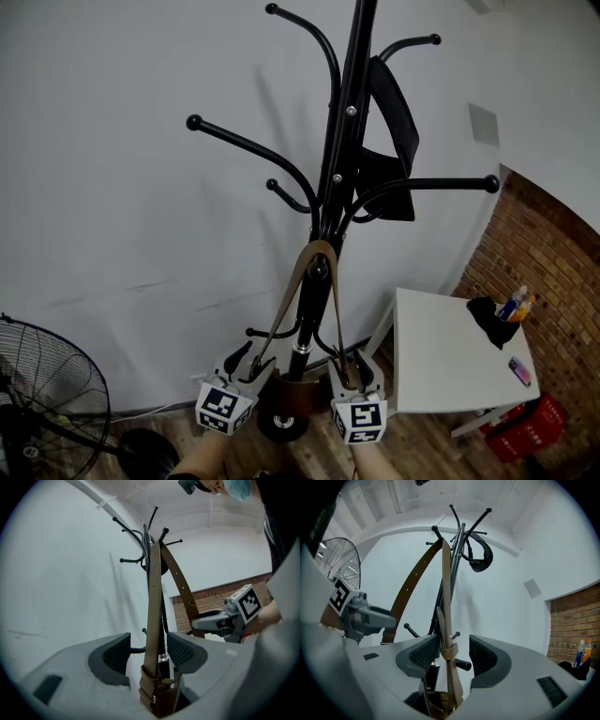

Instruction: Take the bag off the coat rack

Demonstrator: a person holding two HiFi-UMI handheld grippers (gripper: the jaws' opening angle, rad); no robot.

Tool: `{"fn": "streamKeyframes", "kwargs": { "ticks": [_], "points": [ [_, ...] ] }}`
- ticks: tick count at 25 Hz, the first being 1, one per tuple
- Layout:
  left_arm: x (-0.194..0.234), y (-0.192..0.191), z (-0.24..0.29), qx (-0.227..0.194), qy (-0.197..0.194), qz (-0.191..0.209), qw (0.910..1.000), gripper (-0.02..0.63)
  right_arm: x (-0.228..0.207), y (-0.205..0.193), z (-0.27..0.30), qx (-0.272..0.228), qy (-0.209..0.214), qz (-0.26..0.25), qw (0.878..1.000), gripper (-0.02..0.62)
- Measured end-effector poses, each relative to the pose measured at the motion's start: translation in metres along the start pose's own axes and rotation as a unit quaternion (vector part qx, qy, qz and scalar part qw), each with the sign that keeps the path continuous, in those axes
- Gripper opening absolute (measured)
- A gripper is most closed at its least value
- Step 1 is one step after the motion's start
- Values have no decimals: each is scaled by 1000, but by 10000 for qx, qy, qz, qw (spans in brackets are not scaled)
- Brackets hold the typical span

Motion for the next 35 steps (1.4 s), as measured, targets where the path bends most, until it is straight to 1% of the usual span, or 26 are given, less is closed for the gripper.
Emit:
{"fn": "streamKeyframes", "kwargs": {
  "ticks": [1, 3, 4, 6, 7, 11, 15, 19, 23, 28, 35],
  "points": [
    [1, 1, 3, 21, -53, 39, 10000, 230, 0, -1, 1, 36, -31, -18, 10000, 191],
    [3, 0, 5, 131, -171, 100, 9997, 189, 1, -3, 3, 112, -93, -54, 9999, 171],
    [3, 0, 6, 188, -244, 128, 9994, 155, 2, -3, 4, 138, -129, -65, 9998, 158],
    [5, -1, 8, 137, -349, 239, 9990, 81, 4, -4, 5, 174, -198, -89, 9996, 114],
    [7, -2, 9, 78, -383, 293, 9988, 64, 5, -3, 6, 189, -231, -99, 9995, 83],
    [12, -2, 9, 3, -587, 283, 9979, 23, 9, 0, 2, 240, -369, -13, 9990, 64],
    [17, 1, 3, 73, -736, 176, 9971, 17, 12, 5, -7, 279, -418, 188, 9986, 60],
    [21, 6, -1, 48, -841, -18, 9964, 17, 18, 10, -12, 317, -424, 203, 9984, 60],
    [21, 8, -2, 26, -915, -46, 9958, 17, 19, 12, -15, 324, -437, 237, 9982, 58],
    [17, 11, -10, 41, -801, -88, 9967, 17, 23, 23, -19, 135, -313, 229, 9992, 58],
    [3, 27, -22, -15, -618, -126, 9980, 17, 15, 36, -36, 51, -61, 200, 9998, 58]
  ]
}}
Point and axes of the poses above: the fingertips, and each gripper's own axes: z forward along the fingers, x to its left, y out of its top, the point moved 9 cm from there along -z, backward along the fingers, and after that the axes turned 4 degrees about x, right-handed, at the moved point
